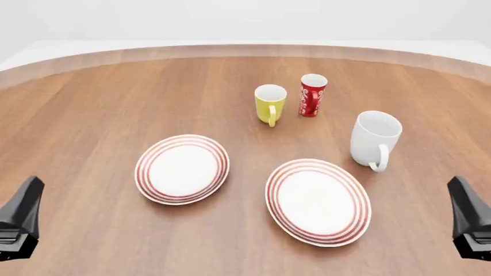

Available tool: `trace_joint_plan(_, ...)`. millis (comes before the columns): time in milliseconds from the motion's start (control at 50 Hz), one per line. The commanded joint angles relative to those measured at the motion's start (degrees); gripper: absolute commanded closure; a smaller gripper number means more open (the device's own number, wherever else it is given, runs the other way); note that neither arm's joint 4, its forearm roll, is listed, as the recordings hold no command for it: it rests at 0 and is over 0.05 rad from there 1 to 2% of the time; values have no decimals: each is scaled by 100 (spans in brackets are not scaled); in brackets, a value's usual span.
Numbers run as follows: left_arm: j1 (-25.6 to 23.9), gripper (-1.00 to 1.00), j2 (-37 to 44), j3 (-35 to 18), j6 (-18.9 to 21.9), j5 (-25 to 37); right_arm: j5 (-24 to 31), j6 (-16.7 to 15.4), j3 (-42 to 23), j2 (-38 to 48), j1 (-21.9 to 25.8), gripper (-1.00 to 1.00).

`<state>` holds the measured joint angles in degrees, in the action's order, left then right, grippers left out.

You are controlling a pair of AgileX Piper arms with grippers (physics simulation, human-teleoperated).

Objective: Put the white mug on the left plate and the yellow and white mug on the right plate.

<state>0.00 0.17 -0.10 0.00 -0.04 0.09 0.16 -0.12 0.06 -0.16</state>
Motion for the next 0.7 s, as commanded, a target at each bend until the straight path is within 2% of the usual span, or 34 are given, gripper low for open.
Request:
trace_joint_plan(20, 0, -100, 26, -15, 0, -7, 60, 19, -41, 7, -31, -100)
trace_joint_plan(180, 0, -100, 26, -15, 0, -7, 71, -15, -72, 132, 65, -100)
trace_joint_plan(280, 0, -100, 26, -15, 0, -7, -313, -150, -180, 639, 159, -100)
trace_joint_plan(380, 0, -100, 26, -15, 0, -7, -474, -243, -269, 935, 136, -100)
trace_joint_plan(700, 0, -100, 26, -15, 0, -7, -1674, -281, -361, 2488, 233, -100)
